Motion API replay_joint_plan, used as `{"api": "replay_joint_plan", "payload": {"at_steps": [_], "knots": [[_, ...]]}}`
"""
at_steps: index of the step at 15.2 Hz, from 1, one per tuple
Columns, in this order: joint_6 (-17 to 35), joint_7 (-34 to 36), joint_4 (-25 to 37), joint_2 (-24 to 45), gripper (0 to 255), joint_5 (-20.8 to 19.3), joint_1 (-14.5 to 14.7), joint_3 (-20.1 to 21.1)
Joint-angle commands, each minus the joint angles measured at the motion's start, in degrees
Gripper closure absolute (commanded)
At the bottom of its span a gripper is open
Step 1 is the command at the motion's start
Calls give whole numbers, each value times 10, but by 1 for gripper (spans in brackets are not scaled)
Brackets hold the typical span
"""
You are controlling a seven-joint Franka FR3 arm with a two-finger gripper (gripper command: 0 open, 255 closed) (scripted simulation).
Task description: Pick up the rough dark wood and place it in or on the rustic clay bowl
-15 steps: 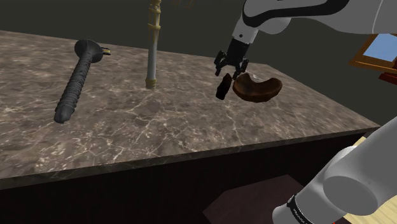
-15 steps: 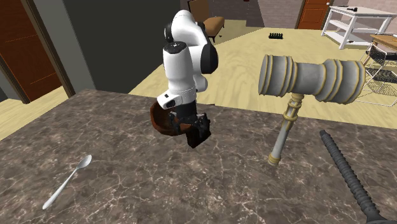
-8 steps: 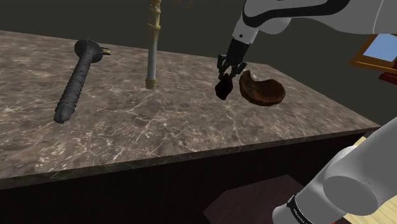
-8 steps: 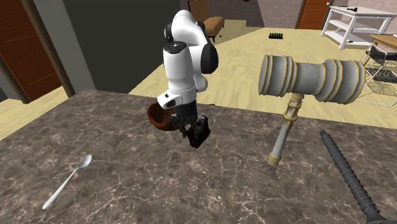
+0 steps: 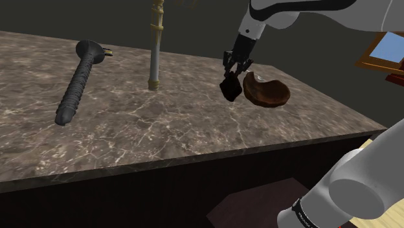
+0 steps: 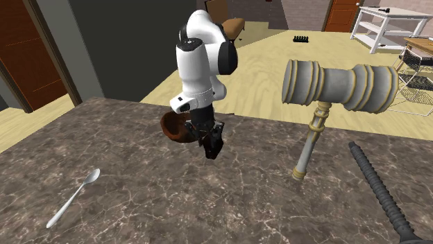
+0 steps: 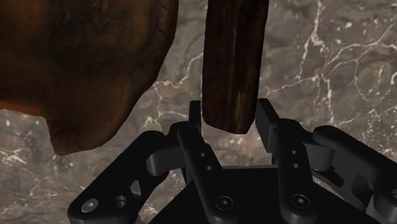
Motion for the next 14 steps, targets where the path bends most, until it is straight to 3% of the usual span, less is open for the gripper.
{"api": "replay_joint_plan", "payload": {"at_steps": [1,14], "knots": [[-16,3,16,1,255,0,0,1],[-118,11,135,17,255,-1,0,-1]]}}
